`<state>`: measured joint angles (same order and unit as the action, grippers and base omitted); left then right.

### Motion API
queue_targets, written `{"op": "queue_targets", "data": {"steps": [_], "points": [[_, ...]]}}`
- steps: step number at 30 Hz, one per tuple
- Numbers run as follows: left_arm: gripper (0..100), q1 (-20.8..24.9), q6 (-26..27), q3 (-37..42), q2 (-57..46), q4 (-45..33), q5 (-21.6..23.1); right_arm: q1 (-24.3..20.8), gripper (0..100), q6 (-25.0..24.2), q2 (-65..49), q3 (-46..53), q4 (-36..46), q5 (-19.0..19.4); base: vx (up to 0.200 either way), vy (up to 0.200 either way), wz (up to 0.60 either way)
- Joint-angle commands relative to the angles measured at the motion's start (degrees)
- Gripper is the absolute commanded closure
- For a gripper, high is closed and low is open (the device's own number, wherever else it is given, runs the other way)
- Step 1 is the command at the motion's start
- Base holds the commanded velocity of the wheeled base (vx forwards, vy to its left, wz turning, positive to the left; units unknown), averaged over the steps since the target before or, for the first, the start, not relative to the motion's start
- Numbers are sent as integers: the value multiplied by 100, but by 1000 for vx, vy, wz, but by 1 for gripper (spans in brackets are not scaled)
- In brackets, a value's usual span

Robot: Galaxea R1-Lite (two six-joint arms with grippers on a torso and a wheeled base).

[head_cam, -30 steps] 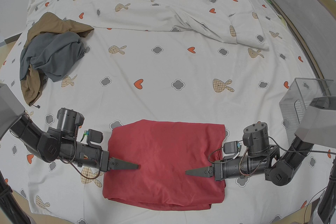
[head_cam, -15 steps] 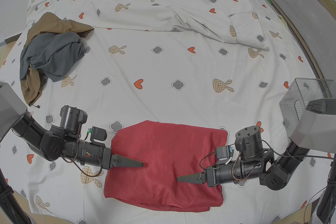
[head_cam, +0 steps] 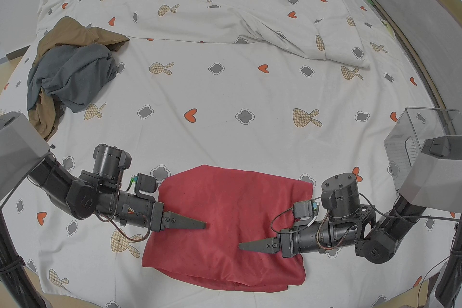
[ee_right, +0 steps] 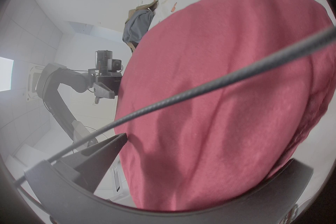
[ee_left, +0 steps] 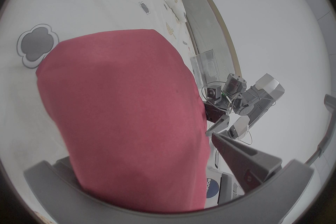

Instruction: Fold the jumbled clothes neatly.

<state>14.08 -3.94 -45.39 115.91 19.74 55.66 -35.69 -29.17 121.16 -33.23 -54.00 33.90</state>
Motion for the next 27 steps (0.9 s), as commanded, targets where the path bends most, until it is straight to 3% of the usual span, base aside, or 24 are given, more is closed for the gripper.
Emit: {"op": "queue_targets", "data": {"steps": [1, 18, 19, 24, 25, 27], "points": [[0, 51, -2, -67, 90, 4, -3, 1, 0, -1, 13, 1, -31, 2, 0, 0, 0], [0, 367, -2, -208, 371, 4, -3, 1, 0, -1, 21, -52, -128, 2, 0, 0, 0], [100, 367, -2, -216, 389, 4, -3, 1, 0, -1, 21, -52, -128, 2, 0, 0, 0], [100, 376, -2, -216, 415, 4, -3, -8, 0, 8, 39, -78, -128, 2, 0, 0, 0], [100, 376, -2, -216, 415, -5, -3, -17, 100, 8, 57, -87, -128, 2, 0, 0, 0], [100, 394, -11, -225, 415, -14, -3, -25, 100, 8, 65, -87, -137, 2, 0, 0, 0]]}}
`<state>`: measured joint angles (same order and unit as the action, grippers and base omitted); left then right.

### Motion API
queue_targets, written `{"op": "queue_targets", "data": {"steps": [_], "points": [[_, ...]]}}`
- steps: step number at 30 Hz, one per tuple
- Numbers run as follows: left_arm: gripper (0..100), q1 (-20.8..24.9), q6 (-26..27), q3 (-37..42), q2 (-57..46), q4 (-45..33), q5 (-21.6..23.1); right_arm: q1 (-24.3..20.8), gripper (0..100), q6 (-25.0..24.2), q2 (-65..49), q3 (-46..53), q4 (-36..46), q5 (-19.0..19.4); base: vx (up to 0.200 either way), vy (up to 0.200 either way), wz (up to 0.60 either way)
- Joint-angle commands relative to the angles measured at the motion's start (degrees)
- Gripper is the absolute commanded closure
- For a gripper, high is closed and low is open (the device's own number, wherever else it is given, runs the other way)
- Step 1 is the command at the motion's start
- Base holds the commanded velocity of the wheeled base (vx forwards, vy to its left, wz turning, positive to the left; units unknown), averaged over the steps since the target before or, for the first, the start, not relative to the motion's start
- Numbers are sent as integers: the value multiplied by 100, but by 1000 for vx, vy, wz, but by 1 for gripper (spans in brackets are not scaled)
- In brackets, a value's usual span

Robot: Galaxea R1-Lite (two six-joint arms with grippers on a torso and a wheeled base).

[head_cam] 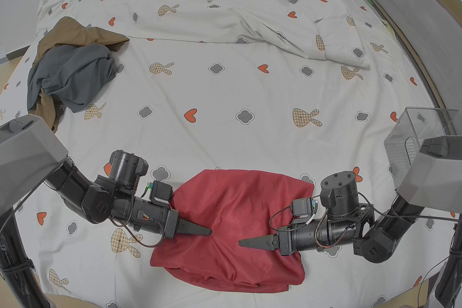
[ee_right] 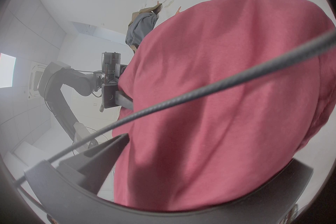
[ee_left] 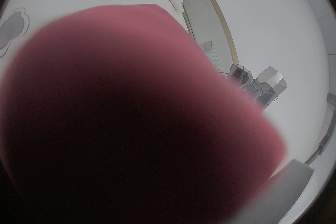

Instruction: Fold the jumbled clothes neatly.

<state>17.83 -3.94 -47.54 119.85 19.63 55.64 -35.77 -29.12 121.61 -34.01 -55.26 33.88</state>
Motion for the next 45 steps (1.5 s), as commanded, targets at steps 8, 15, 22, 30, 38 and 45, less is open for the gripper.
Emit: {"op": "queue_targets", "data": {"steps": [8, 15, 22, 30, 38, 45], "points": [[100, 27, -19, 26, -128, -3, 0, -53, 100, -6, 3, -9, -2, 5, 0, 0, 0], [100, 45, -19, 79, -330, -20, 0, -123, 100, -6, -59, 26, -2, -4, 0, 0, 0], [100, 106, -599, 122, -849, -20, 0, -176, 100, -6, -560, 105, 68, -57, 0, 0, 0], [100, 133, -775, 140, -1719, -187, -9, -519, 100, 21, -1491, 149, 472, -443, 0, 0, 0], [100, 651, -766, 79, -2264, -627, -1415, -598, 100, 30, -2282, -299, 1518, -452, 0, 0, 0], [100, 924, -810, -405, -2624, -1418, -1943, -686, 100, 135, -2511, -1266, 3083, -1560, 0, 0, 0]]}}
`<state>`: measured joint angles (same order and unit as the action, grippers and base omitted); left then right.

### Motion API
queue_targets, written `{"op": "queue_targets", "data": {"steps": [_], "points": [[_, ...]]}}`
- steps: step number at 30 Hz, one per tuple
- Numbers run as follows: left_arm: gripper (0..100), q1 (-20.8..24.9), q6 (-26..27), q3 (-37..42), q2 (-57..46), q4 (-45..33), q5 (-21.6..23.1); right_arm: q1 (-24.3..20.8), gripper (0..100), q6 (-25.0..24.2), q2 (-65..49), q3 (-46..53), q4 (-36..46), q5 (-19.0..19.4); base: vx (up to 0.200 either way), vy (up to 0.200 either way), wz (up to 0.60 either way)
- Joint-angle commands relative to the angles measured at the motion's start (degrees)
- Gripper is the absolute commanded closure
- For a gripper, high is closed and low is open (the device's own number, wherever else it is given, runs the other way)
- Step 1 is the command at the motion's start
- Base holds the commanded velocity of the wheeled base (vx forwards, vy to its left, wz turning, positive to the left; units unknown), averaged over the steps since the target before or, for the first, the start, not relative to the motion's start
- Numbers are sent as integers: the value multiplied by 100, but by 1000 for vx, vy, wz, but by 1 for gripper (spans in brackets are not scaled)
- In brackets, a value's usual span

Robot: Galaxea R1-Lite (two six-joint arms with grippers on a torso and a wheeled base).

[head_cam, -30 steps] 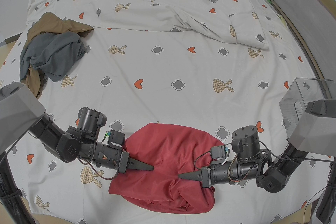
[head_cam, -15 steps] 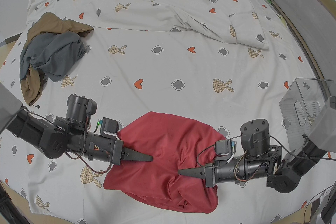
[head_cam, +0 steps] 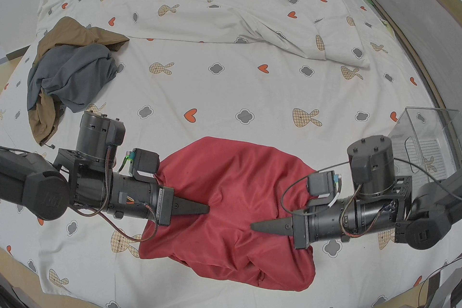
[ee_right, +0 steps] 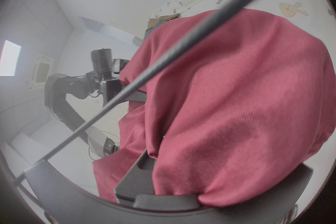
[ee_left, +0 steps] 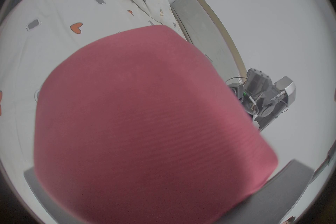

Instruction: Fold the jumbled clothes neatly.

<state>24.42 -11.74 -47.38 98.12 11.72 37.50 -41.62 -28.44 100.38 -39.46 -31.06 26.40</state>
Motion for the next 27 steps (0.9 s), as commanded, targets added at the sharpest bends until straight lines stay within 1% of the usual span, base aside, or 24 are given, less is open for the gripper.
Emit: {"op": "queue_targets", "data": {"steps": [1, 2, 3, 4, 6, 15, 24, 27], "points": [[100, 265, -39, -579, -496, -899, -129, -162, 100, 102, -370, -818, 759, -1146, 0, 0, 0], [100, 265, -39, -851, -557, -1347, -129, -250, 100, 146, -370, -914, 839, -1524, 0, 0, 0], [100, 265, -39, -851, -557, -1347, -129, -250, 100, 146, -370, -914, 839, -1524, 0, 0, 0], [100, 256, -30, -1115, -645, -1725, -129, -329, 100, 155, -422, -941, 847, -1621, 0, 0, 0], [100, 256, -21, -1212, -742, -1857, -129, -400, 100, 155, -475, -958, 856, -1612, 0, 0, 0], [100, 256, -4, -1247, -759, -1848, -102, -426, 100, 155, -589, -905, 944, -1612, 0, 0, 0], [100, 256, -13, -1168, -795, -1831, -102, -435, 100, 155, -537, -888, 953, -1612, 0, 0, 0], [100, 274, 5, -1018, -803, -1752, -102, -417, 100, 137, -510, -844, 944, -1603, 0, 0, 0]]}}
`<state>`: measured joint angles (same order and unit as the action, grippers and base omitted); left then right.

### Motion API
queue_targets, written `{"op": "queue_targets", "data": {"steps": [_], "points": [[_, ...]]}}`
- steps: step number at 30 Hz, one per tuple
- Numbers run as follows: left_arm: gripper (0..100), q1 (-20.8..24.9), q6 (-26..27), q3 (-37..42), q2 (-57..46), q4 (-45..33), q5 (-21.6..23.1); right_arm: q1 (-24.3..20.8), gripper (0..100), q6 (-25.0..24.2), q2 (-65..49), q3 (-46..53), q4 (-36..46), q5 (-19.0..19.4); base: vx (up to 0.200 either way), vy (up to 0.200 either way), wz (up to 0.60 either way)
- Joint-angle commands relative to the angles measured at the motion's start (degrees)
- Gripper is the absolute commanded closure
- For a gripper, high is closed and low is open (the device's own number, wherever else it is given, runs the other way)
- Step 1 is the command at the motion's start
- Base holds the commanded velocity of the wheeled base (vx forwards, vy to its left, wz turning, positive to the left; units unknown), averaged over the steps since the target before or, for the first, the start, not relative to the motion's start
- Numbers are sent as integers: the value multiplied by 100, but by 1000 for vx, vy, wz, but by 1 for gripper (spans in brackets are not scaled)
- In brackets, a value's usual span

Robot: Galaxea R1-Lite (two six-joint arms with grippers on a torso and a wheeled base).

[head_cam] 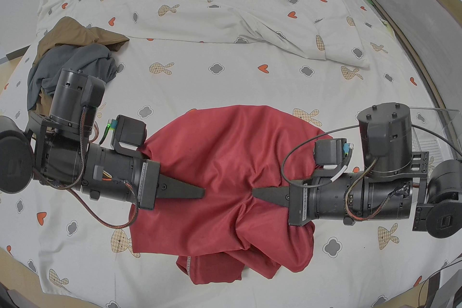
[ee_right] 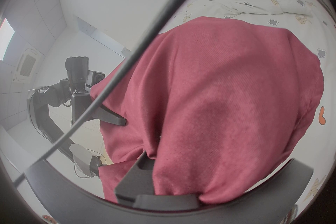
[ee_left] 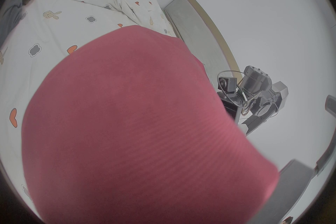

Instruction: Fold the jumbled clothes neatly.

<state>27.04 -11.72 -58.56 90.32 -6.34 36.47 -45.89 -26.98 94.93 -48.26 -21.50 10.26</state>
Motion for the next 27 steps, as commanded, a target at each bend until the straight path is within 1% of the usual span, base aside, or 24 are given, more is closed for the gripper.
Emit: {"op": "queue_targets", "data": {"steps": [1, 8, 15, 27], "points": [[100, 21, 3, 126, -23, 89, 0, 9, 100, -9, 35, 54, -12, 11, 0, 0, 0], [100, 47, -6, 539, -14, 643, 0, 27, 100, -27, 26, 98, -12, 19, 0, 0, 0], [100, 65, -24, 565, -6, 634, 9, 71, 100, -44, 26, 115, -12, 19, 0, 0, 0], [100, 65, -33, 557, -58, 634, 0, 1, 100, -53, -62, 115, 59, -7, 0, -200, 0]]}}
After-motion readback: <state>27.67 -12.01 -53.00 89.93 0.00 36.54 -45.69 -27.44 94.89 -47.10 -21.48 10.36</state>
